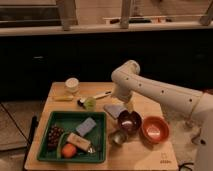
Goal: Place towel in metal cup
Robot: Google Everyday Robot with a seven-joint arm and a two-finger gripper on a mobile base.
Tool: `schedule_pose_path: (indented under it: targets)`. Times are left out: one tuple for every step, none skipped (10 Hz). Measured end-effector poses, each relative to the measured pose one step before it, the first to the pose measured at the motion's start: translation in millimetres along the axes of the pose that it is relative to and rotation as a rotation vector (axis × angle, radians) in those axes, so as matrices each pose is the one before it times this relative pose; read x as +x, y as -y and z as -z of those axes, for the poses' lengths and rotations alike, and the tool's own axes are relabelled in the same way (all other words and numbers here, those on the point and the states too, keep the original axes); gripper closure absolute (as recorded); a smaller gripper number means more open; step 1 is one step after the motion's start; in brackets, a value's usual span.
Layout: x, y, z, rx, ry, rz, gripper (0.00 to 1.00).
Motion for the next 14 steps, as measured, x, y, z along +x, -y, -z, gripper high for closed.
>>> schedule_pose_path:
  targets:
    - [1.28,3.14,2.79,0.01038,-0.01838,0.07994,0.20]
    - [0.22,3.20,1.08,0.00659,-0.00738,0.05874,0.20]
    - [0.21,4.04,0.60,0.00594,-0.00587,0.04663,0.20]
    - [0.25,5.41,-0.03,0.00623,-0.00278,0.05625,0.20]
    - [1.16,4.43,-1.68,0.00554,0.00156,0.05199,0.20]
    - [1.47,2.05,-1.58,0.00276,0.00076,0.02769,0.20]
    - [2.29,2.98,-2.15,0.00392,0.00111,0.03974,0.20]
    - [4.06,3.43,-3.98,0.00461,0.00555,0.03716,0.20]
    - [3.14,1.48,-2.65,0.00269,0.00235,0.01890,0.20]
    - [2.71,0.48,-3.69,0.00297,0.00958,0.01571,0.20]
    - [4.17,-3.36,-8.01,-0.00482,0.00969,0.01671,0.20]
    - [1.96,-1.09,-4.94,-0.00088,0.00526,0.00748,0.20]
    - [1.57,-1.13,-9.28,-0.00448,0.01059,0.01074,0.20]
    - [1.52,0.83,-10.48,-0.00500,0.00787,0.01225,0.20]
